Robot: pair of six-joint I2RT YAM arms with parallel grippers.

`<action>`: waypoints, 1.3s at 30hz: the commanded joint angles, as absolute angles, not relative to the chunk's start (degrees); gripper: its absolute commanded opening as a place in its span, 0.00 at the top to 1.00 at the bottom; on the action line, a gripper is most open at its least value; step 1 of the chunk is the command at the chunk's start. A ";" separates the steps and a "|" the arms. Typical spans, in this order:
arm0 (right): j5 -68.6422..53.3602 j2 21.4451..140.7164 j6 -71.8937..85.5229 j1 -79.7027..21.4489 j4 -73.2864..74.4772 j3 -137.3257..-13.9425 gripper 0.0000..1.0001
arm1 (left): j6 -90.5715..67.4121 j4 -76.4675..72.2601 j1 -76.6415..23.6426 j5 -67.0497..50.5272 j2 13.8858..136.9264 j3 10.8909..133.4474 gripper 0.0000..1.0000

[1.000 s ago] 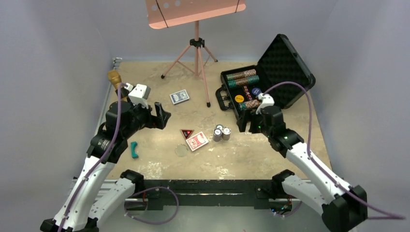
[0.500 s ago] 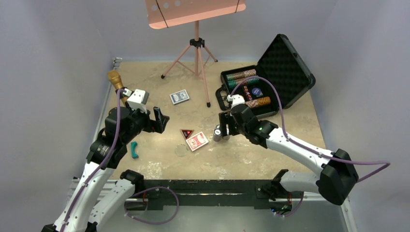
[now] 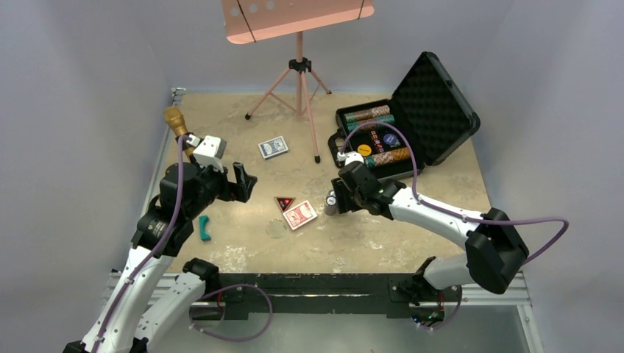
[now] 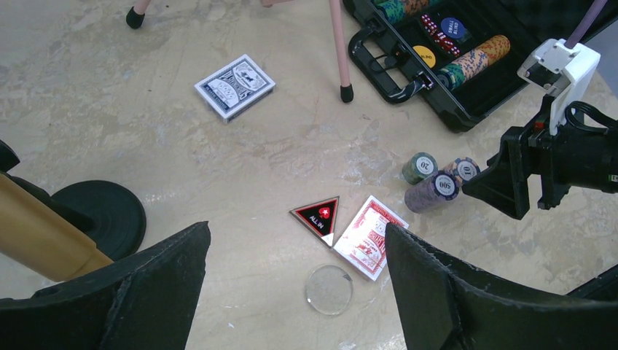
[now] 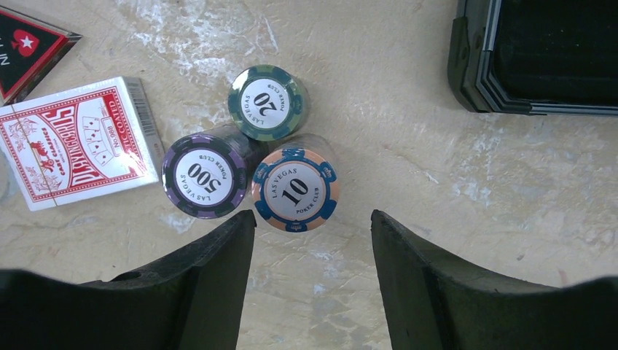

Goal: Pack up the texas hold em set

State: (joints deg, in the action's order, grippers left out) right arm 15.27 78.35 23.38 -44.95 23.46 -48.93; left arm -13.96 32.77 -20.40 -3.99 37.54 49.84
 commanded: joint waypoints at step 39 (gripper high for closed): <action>34.81 74.37 15.77 -45.16 28.96 -60.09 1.00 | -13.89 32.58 -20.65 -2.40 37.80 50.11 0.06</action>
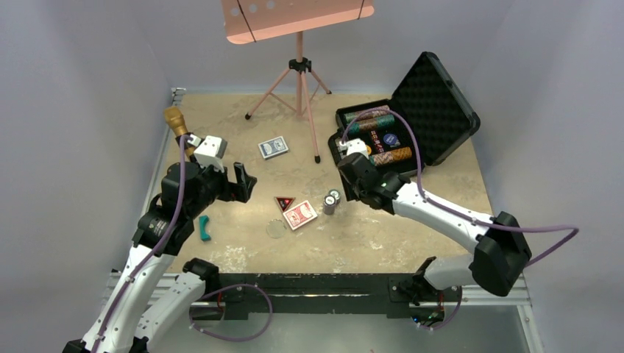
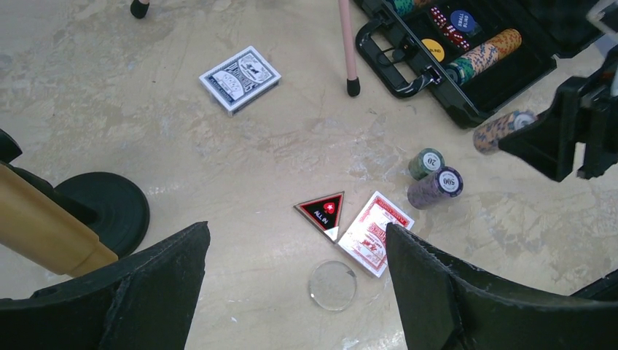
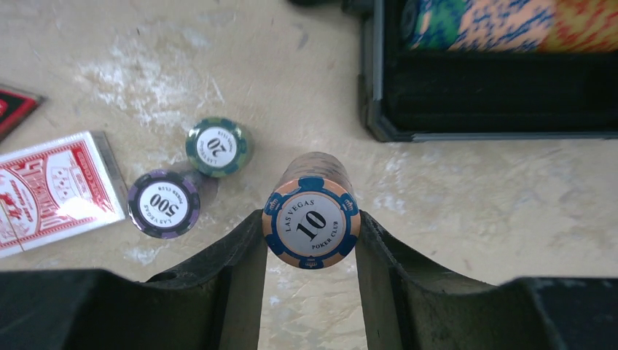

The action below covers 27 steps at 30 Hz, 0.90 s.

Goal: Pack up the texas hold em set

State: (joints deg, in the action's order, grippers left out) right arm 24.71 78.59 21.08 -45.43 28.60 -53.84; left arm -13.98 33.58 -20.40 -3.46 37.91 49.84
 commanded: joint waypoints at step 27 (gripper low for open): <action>40.83 93.44 -17.78 -34.19 11.73 -60.75 1.00 | -13.45 32.28 -20.62 -2.09 37.71 49.72 0.03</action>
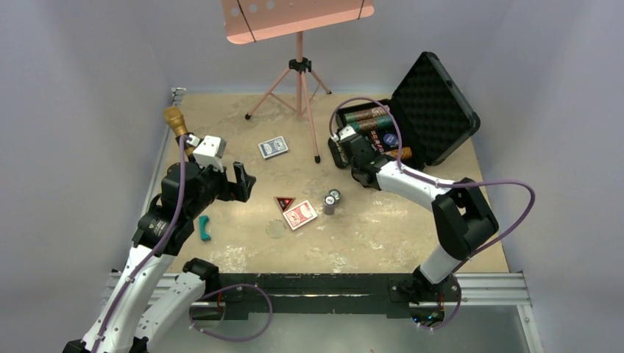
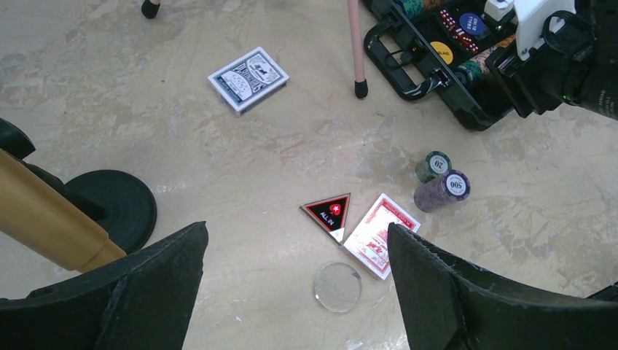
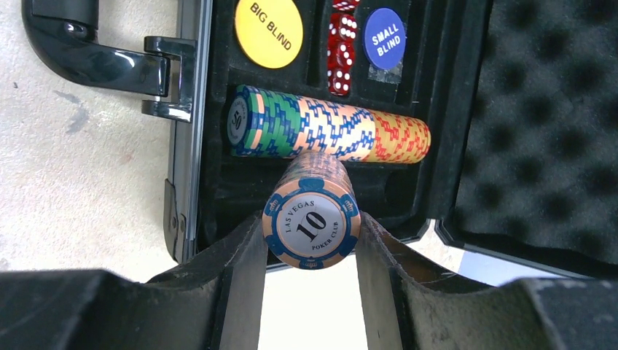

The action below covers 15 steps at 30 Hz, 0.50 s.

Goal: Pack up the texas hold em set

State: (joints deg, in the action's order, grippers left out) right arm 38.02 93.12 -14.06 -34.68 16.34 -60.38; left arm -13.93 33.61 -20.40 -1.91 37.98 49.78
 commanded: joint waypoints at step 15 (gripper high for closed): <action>42.19 96.34 -15.92 -34.04 15.99 -60.10 1.00 | -13.80 32.24 -20.63 -2.11 37.44 49.66 0.03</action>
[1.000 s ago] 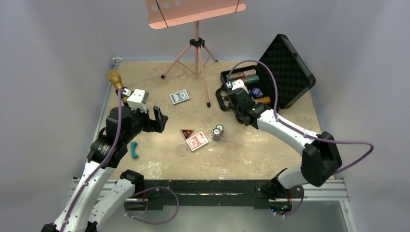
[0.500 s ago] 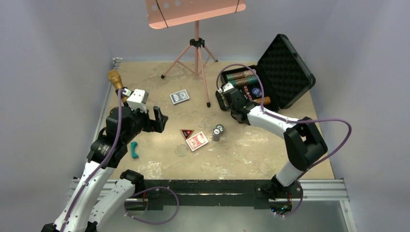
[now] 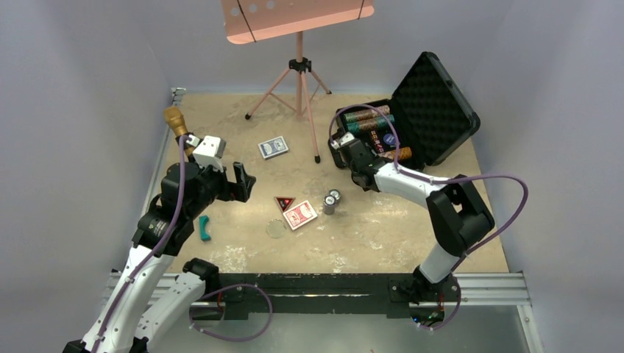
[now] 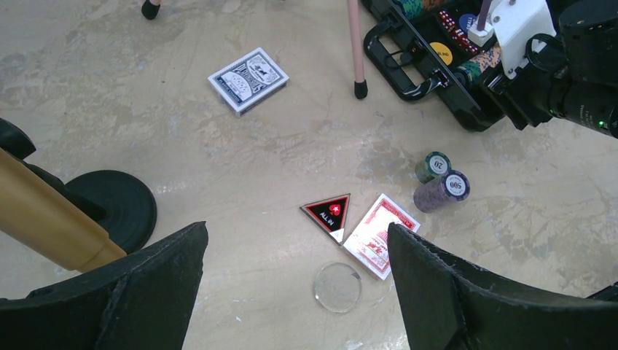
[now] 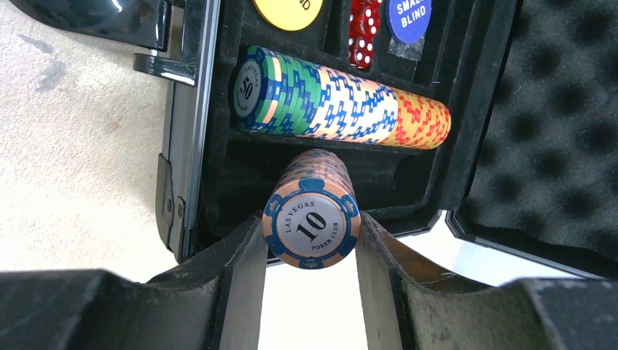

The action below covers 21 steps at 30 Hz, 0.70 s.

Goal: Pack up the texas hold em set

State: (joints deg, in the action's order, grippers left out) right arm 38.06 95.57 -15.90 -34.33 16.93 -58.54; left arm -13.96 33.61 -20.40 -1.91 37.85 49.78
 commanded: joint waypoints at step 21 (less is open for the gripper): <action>22.70 83.19 -5.90 -32.37 17.03 -59.42 0.20 | -14.15 32.34 -20.65 -2.50 37.35 49.81 0.03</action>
State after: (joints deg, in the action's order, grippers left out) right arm 29.54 85.58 -9.98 -33.56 18.37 -58.59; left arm -13.96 33.61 -20.40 -1.96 37.85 49.78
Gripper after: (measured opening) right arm 0.797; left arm 0.969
